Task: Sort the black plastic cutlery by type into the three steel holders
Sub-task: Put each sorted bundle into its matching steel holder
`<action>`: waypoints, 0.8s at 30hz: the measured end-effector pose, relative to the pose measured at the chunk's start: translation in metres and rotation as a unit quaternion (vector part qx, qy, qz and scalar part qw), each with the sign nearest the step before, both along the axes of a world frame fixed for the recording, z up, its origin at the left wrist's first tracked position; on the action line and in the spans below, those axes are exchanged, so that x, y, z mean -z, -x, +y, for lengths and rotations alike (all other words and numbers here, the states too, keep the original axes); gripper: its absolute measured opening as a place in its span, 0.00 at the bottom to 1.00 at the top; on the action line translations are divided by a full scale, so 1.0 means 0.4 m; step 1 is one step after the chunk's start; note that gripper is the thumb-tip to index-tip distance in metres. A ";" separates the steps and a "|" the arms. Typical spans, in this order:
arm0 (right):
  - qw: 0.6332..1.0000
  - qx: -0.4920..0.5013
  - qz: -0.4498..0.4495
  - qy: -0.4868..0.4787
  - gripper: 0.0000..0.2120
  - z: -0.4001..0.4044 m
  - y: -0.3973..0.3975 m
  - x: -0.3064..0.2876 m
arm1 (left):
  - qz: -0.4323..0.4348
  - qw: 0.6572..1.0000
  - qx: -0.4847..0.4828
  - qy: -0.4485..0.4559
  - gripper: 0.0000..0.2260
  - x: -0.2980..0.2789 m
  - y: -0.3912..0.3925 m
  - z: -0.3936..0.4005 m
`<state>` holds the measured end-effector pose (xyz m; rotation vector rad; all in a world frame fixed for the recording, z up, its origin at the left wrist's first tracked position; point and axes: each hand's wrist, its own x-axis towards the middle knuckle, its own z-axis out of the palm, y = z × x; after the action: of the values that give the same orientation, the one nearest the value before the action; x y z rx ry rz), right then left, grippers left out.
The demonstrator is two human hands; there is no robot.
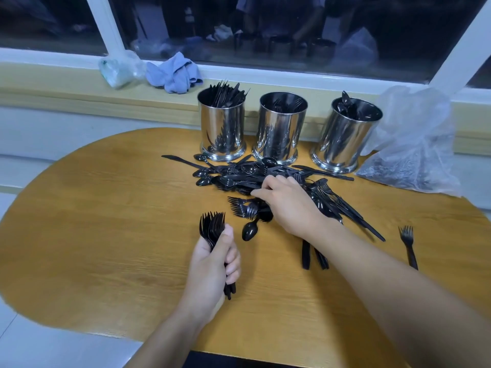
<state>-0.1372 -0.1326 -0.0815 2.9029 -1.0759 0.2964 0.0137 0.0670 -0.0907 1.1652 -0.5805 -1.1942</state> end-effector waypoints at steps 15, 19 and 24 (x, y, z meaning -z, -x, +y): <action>1.000 -0.009 -0.013 -0.008 0.16 0.027 0.028 -0.008 | 0.012 1.000 0.010 0.007 0.14 -0.003 0.000 -0.003; 0.988 0.021 -0.108 -0.112 0.19 0.042 0.035 -0.034 | 0.019 1.000 0.005 0.008 0.12 -0.001 0.000 -0.003; 0.975 0.100 -0.169 -0.107 0.13 0.030 0.083 -0.047 | 0.013 1.000 0.010 0.013 0.13 0.001 -0.001 -0.004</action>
<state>-0.1705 -0.1205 -0.0625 2.9591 -1.5260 0.7308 0.0143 0.0655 -0.0910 1.1214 -0.5872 -1.2136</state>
